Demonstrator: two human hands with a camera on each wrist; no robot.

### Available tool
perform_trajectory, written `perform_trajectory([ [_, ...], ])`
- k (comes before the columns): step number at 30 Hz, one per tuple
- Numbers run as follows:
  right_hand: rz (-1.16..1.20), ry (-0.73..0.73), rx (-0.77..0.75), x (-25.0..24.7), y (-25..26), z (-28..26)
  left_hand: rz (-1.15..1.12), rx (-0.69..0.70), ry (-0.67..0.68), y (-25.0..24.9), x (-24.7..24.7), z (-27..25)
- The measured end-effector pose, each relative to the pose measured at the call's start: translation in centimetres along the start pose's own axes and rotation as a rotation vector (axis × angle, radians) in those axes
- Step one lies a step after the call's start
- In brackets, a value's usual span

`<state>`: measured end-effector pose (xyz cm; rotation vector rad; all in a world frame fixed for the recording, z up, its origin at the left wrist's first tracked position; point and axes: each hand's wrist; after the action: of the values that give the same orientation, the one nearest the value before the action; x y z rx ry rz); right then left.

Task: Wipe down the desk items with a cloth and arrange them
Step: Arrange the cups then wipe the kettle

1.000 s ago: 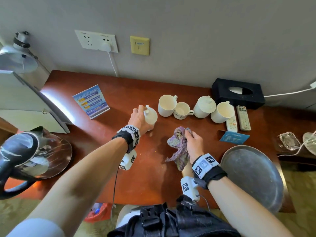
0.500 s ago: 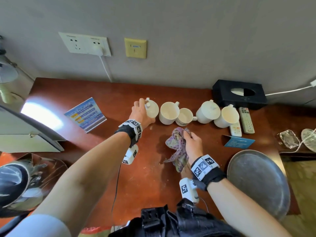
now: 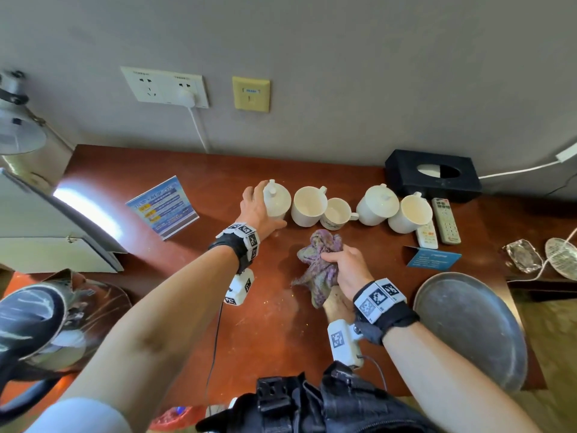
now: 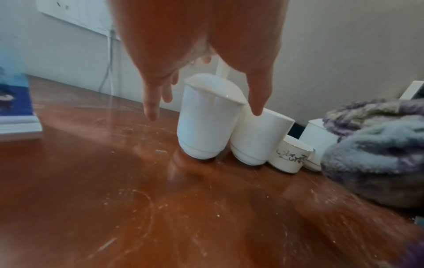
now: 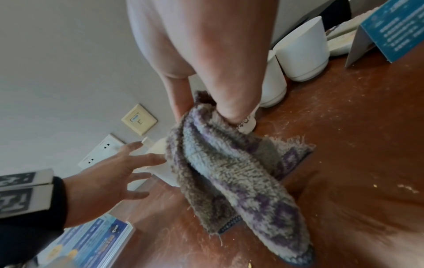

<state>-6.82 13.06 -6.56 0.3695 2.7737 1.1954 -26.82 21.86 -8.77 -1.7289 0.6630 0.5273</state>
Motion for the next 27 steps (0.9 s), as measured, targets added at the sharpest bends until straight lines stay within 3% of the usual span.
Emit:
perform_trajectory([
  [9, -0.035, 0.221, -0.125, 4.0, 0.2, -1.1, 0.128, 0.056, -0.026, 0.5, -7.2, -5.4],
  [14, -0.052, 0.305, -0.199, 7.9, -0.4, -2.2, 0.192, 0.052, -0.206, 1.3, -13.1, -7.9],
  [18, -0.030, 0.337, -0.203, 10.0, -0.8, -2.5, 0.291, -0.069, -0.319, 3.5, -16.3, -8.5],
  [23, -0.024, 0.339, -0.196, 11.2, -0.8, -2.2, 0.385, -0.301, -0.193, 4.4, -17.5, -7.7],
  [27, -0.026, 0.324, -0.199, 11.7, -0.4, -1.7, 0.430, -0.368, -0.150, 4.8, -17.6, -6.8],
])
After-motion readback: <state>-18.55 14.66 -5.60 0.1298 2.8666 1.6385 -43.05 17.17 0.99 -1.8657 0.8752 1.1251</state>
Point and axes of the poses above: each hand's wrist, its own z-axis towards the middle knuckle, its own x-axis out of the palm, y = z × x, and after that the axes turned 1 degree about x, right-handed
